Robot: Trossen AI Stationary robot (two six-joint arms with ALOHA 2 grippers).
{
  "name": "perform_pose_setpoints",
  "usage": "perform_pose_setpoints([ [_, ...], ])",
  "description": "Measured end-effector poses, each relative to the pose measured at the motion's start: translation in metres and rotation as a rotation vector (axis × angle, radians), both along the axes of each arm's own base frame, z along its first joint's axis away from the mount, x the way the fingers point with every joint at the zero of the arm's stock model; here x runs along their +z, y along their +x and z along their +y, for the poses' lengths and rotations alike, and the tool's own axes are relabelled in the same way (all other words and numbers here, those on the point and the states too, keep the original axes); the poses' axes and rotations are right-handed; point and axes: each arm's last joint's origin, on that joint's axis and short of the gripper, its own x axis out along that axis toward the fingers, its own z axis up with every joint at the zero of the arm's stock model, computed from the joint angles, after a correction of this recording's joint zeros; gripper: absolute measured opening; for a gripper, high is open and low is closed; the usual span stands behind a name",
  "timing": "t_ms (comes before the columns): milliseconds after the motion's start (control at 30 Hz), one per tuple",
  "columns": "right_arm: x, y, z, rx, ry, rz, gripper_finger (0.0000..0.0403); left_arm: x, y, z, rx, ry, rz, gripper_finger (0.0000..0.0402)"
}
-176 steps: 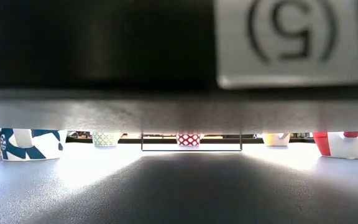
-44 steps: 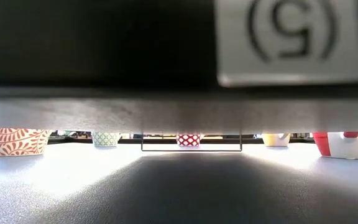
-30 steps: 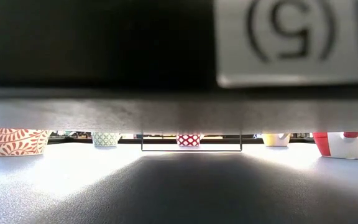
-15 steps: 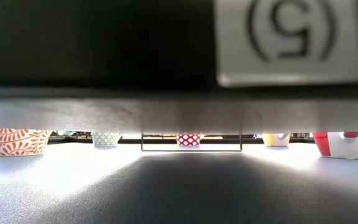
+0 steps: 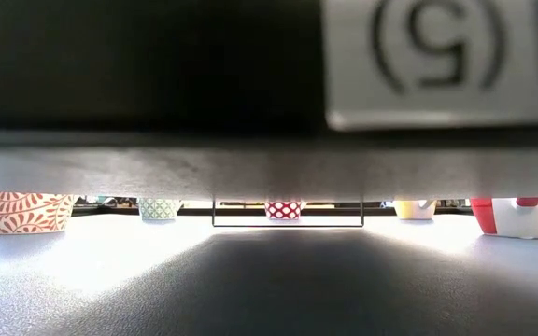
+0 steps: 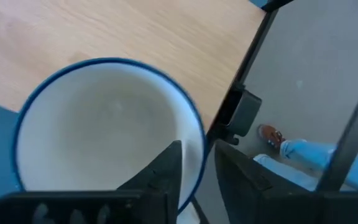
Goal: Place coffee mugs
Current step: Put the top blue mug on the shelf
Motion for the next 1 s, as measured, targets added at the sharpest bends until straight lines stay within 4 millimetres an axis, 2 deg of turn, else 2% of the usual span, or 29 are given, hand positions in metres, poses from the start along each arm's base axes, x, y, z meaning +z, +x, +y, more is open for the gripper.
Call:
perform_pose_setpoints([
  [233, 0.000, 0.000, 0.000, 0.000, 0.000, 0.000, 0.0066, 0.009, -0.003, 0.002, 0.005, -0.006, -0.020, 0.0120],
  [533, 0.000, 0.000, 0.000, 0.000, 0.000, 0.000, 0.0066, 0.021, -0.012, 0.014, 0.033, 0.087, -0.030, 0.0122],
  [1000, 0.000, 0.000, 0.000, 0.000, 0.000, 0.000, 0.0066, 0.023, -0.017, 0.045, 0.082, 0.242, 0.089, 0.0122],
])
